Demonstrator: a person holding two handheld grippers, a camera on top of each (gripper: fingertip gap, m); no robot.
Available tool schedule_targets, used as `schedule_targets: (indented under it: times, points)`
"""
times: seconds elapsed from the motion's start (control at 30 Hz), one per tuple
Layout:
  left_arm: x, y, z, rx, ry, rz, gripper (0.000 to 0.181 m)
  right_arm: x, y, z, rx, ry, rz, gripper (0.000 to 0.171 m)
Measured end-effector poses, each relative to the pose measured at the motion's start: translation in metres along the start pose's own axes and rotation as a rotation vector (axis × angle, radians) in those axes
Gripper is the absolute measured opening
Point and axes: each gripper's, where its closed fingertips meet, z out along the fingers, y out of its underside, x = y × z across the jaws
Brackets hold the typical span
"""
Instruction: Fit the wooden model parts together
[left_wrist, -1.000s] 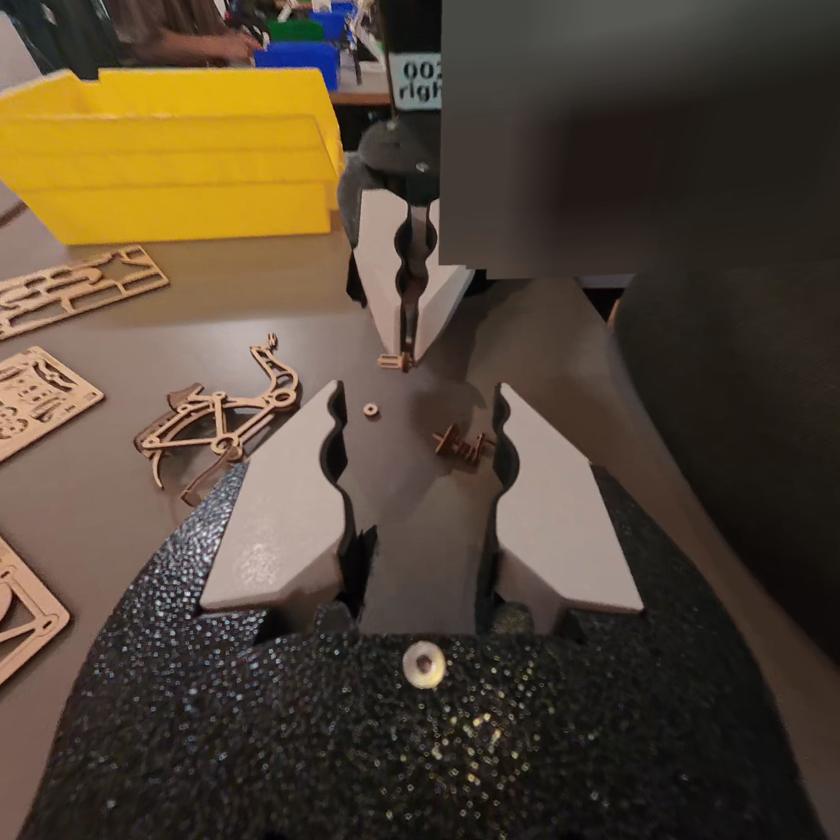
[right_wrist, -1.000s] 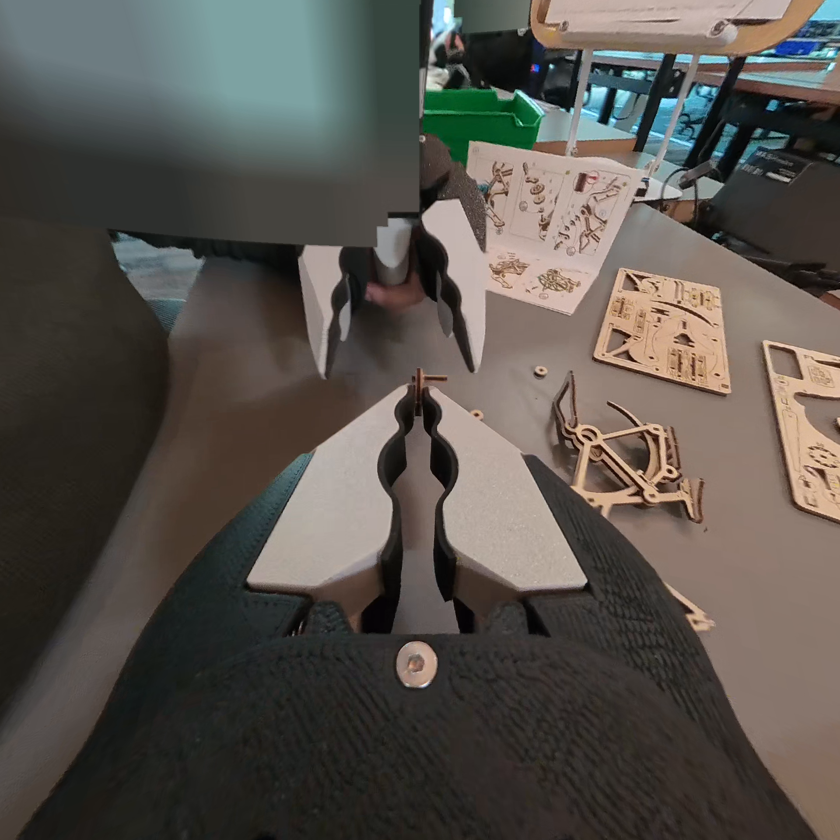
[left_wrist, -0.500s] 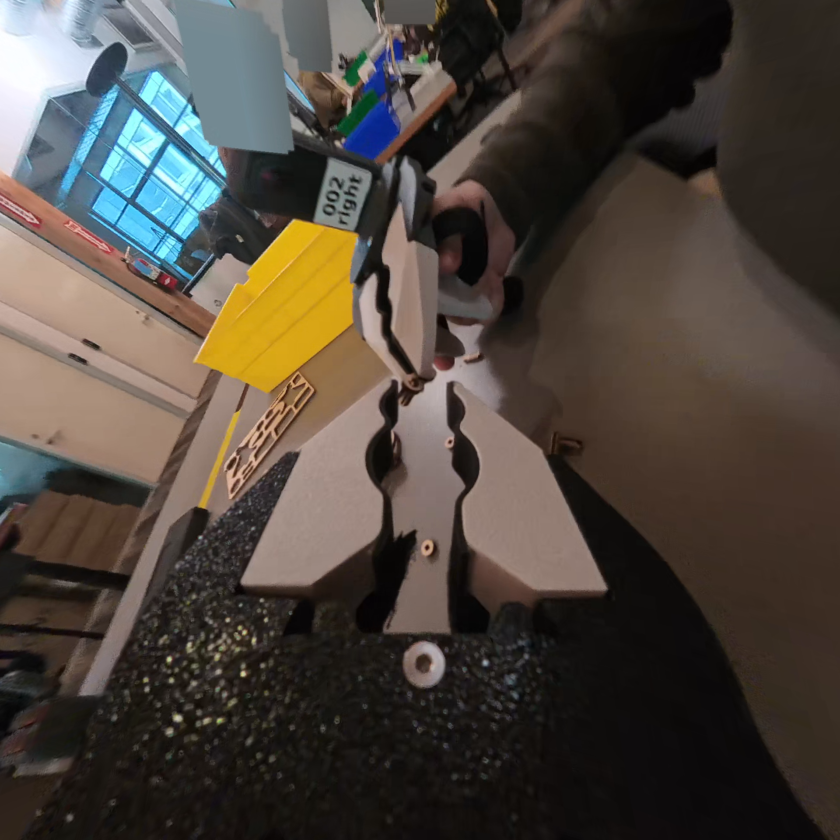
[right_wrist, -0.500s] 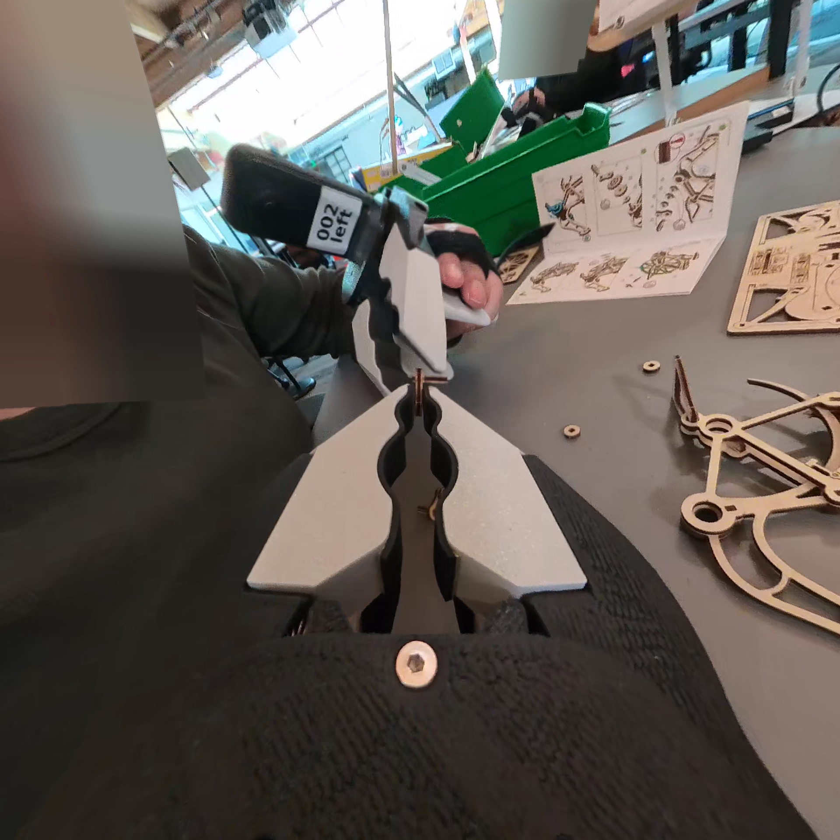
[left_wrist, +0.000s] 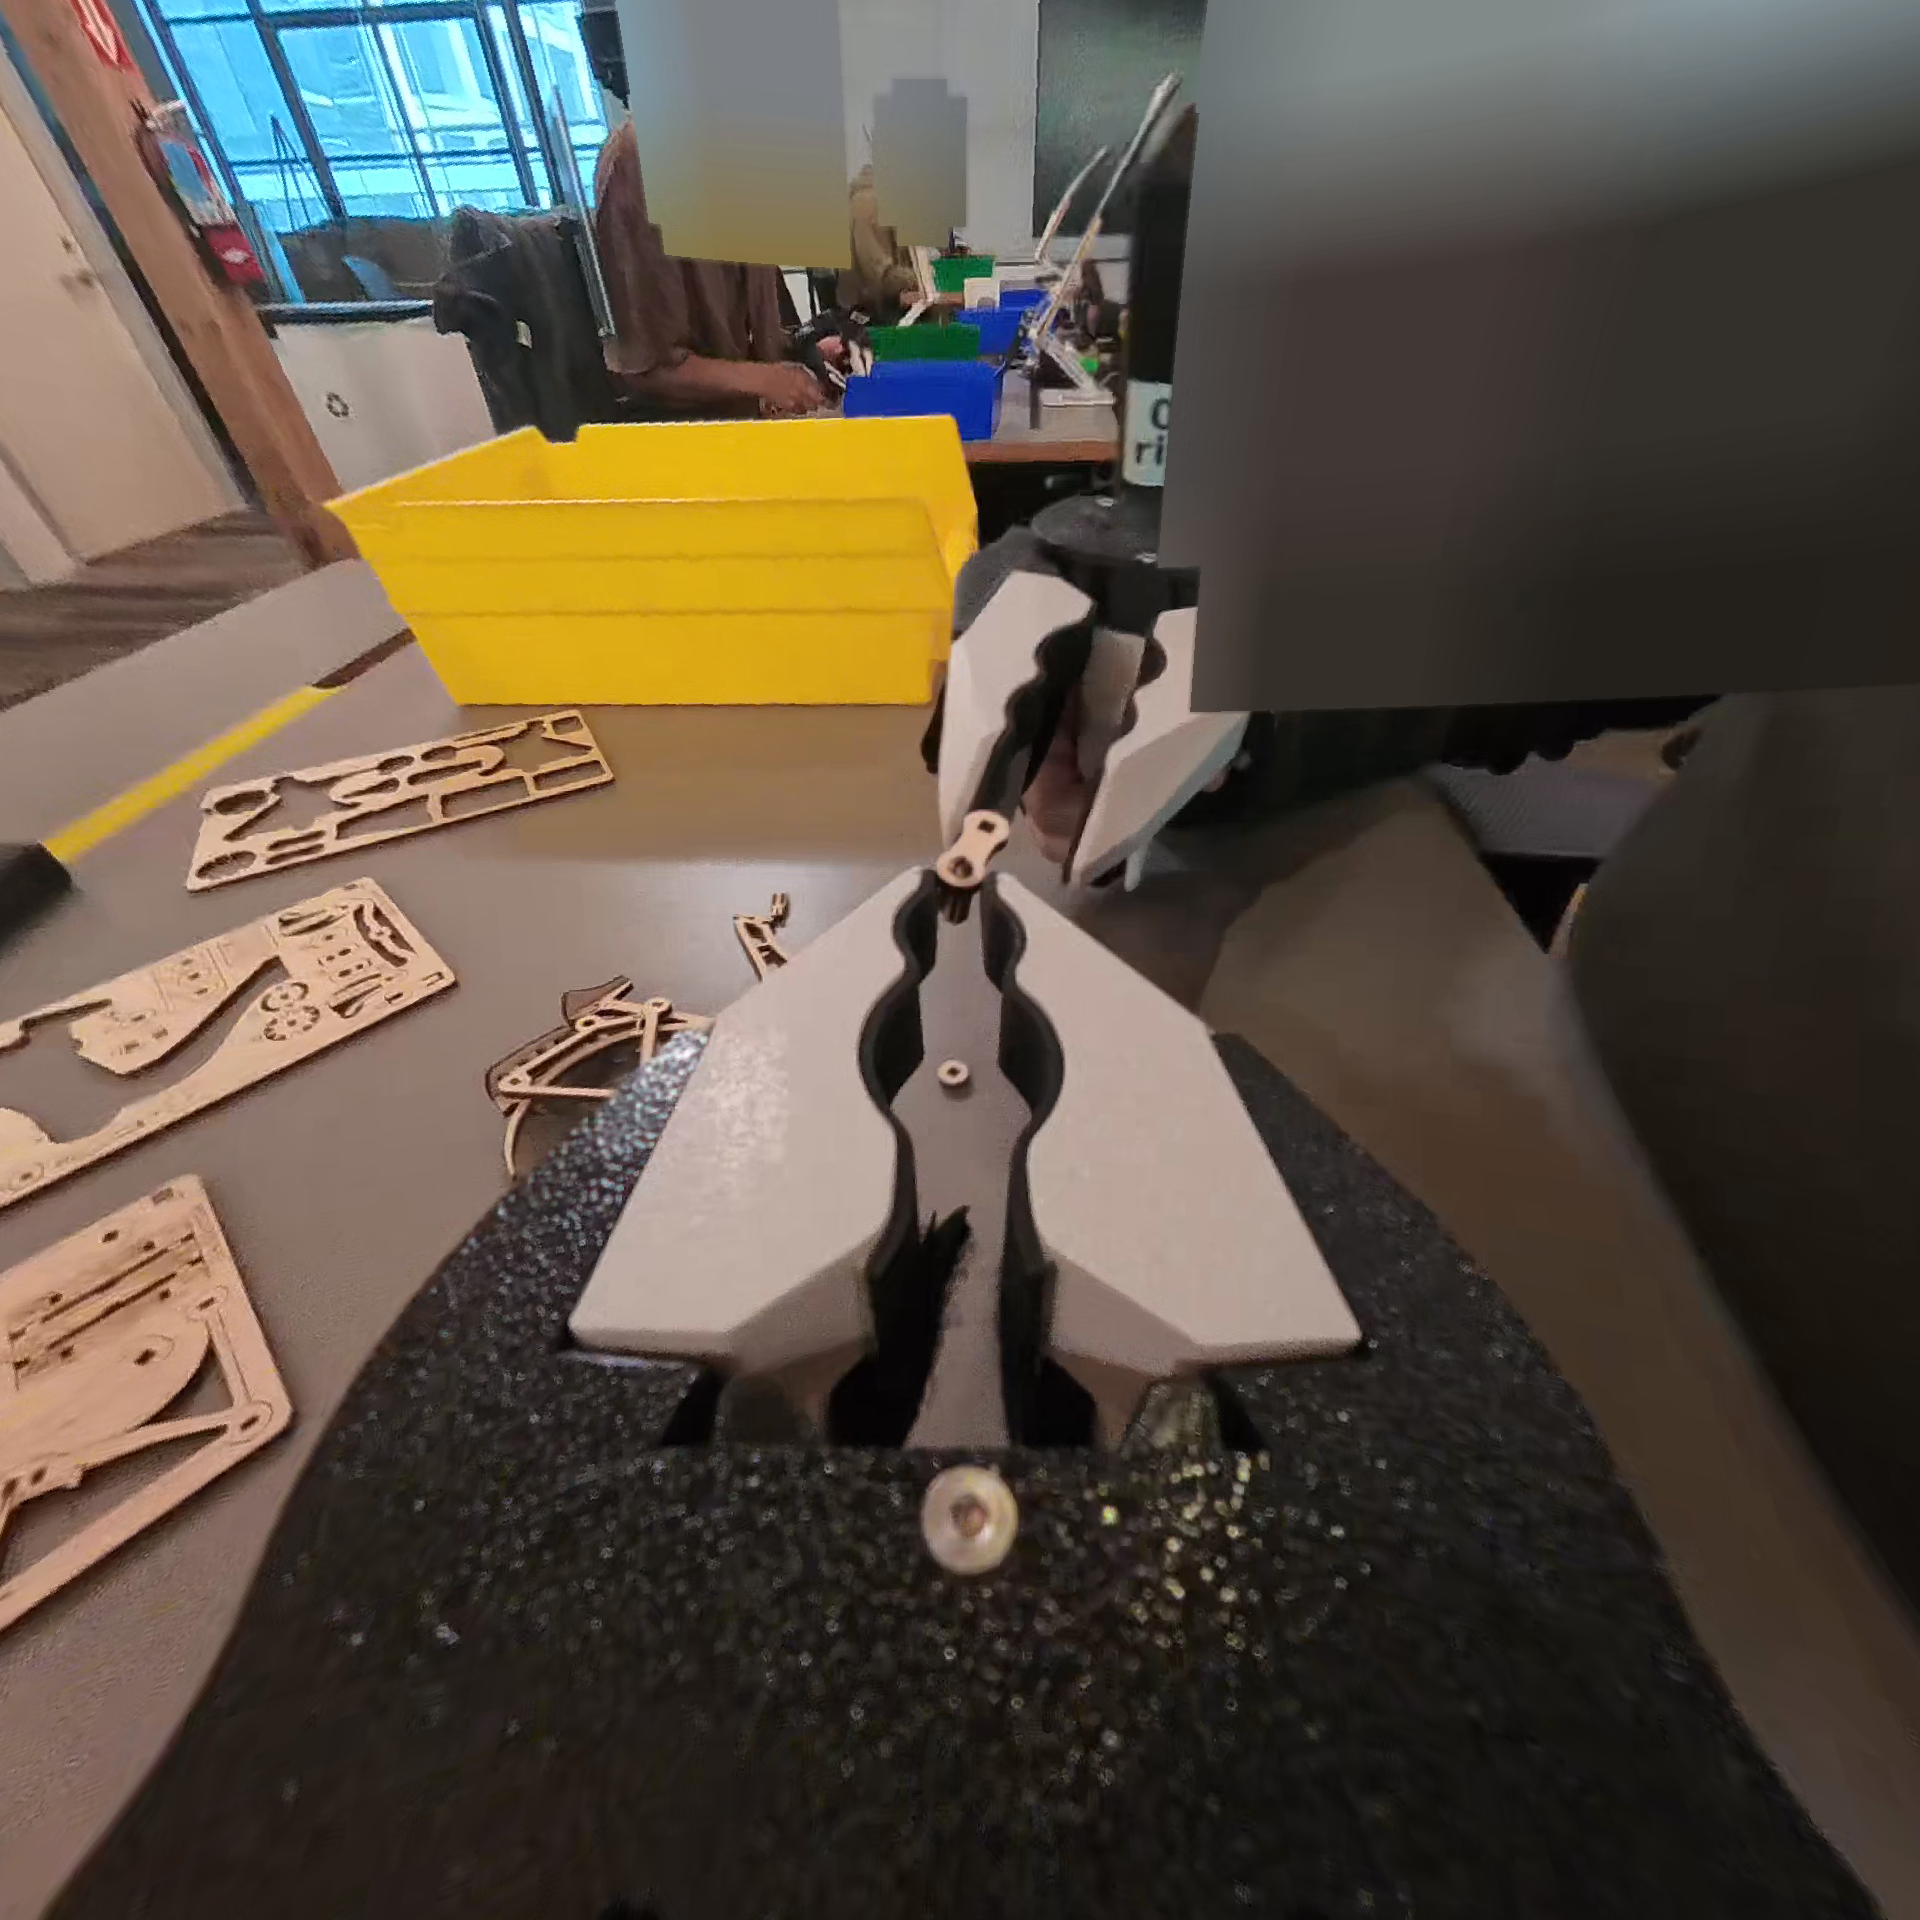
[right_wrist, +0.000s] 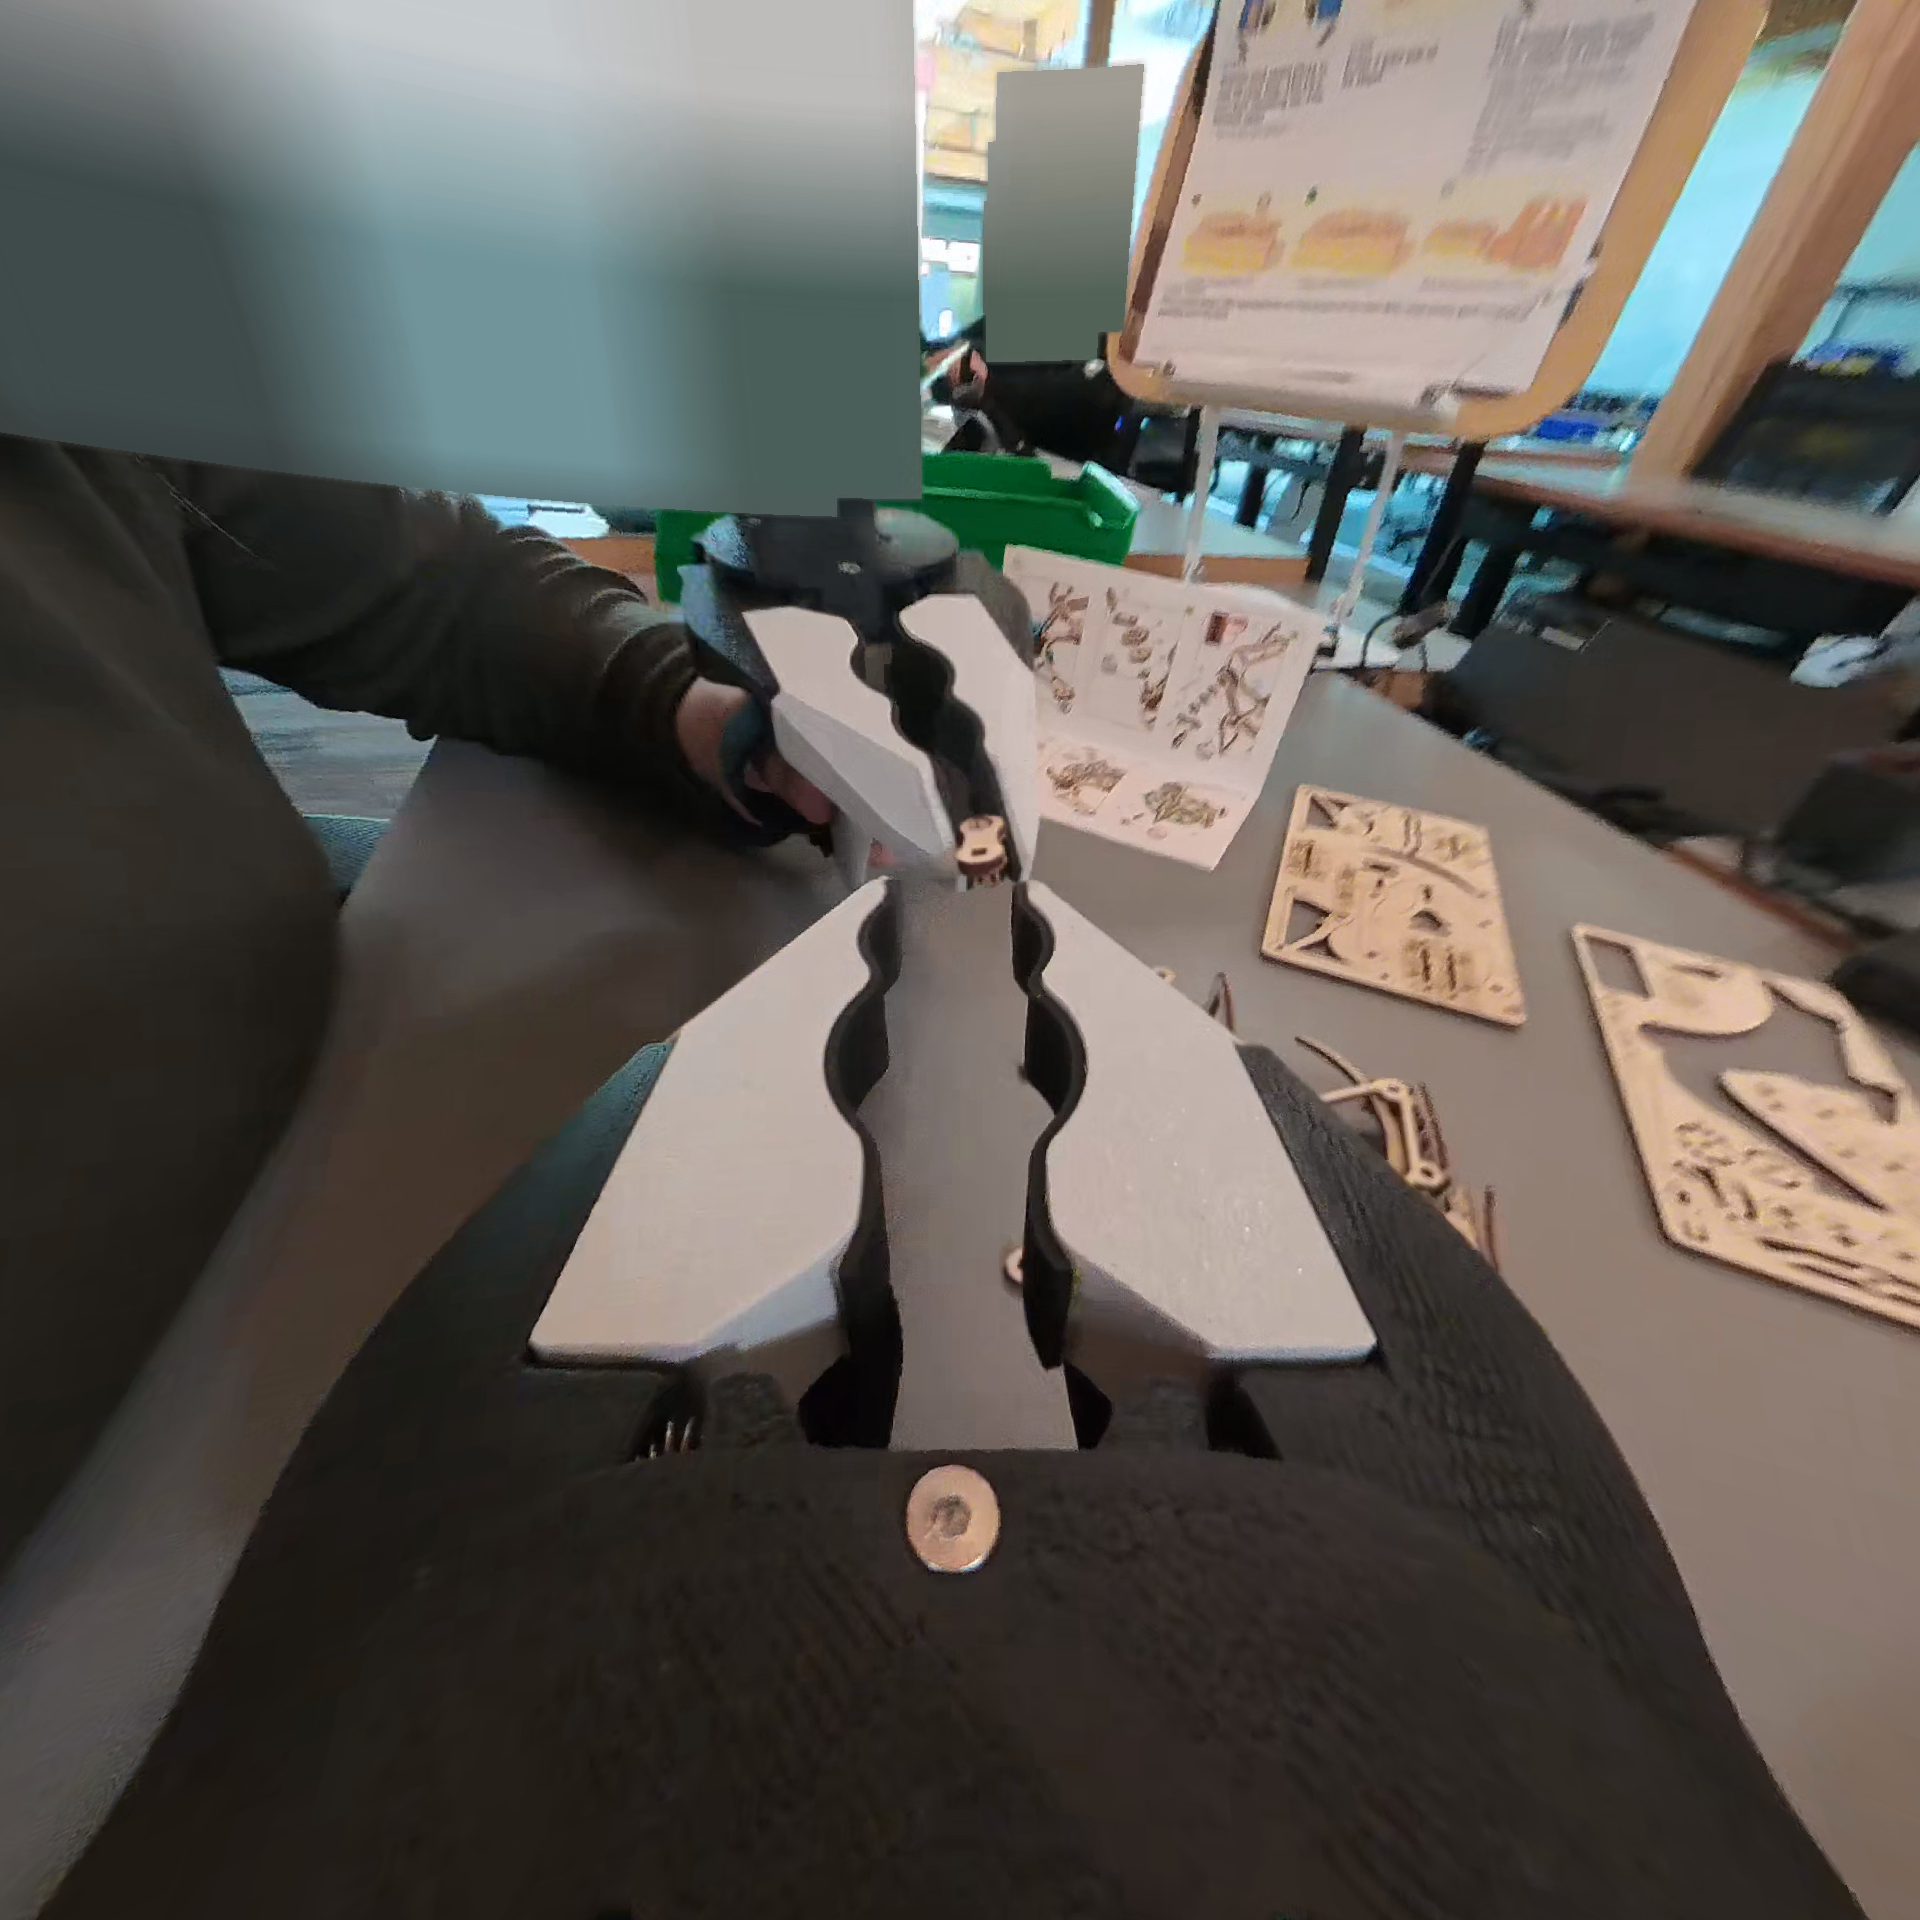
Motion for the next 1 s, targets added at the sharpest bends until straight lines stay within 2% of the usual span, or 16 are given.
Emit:
schedule_targets:
  times: [0.2,0.27,0.43,0.57,0.67,0.8,1.0]
  points:
    - [0.009,0.003,0.003,-0.017,0.042,0.014,0.006,0.000,-0.005,0.000,0.020,0.025,-0.050,0.015]
    - [0.010,0.004,0.003,-0.023,0.052,0.009,0.006,-0.003,-0.003,0.000,0.011,0.012,-0.063,0.007]
    - [0.015,0.008,0.004,-0.033,0.085,0.020,0.007,-0.007,-0.002,0.000,0.000,-0.027,-0.036,0.007]
    - [0.022,0.018,0.005,-0.076,0.115,0.075,0.037,-0.003,0.004,-0.003,-0.038,-0.058,0.025,0.007]
    - [0.022,0.027,0.005,-0.128,0.104,0.166,0.046,-0.002,0.018,-0.007,-0.130,-0.101,0.074,0.007]
    - [0.021,0.036,0.008,-0.182,0.082,0.232,0.043,-0.006,0.034,-0.008,-0.232,-0.150,0.119,0.007]
    - [0.024,0.041,0.013,-0.200,0.093,0.156,0.035,-0.011,0.025,-0.004,-0.161,-0.166,0.154,0.007]
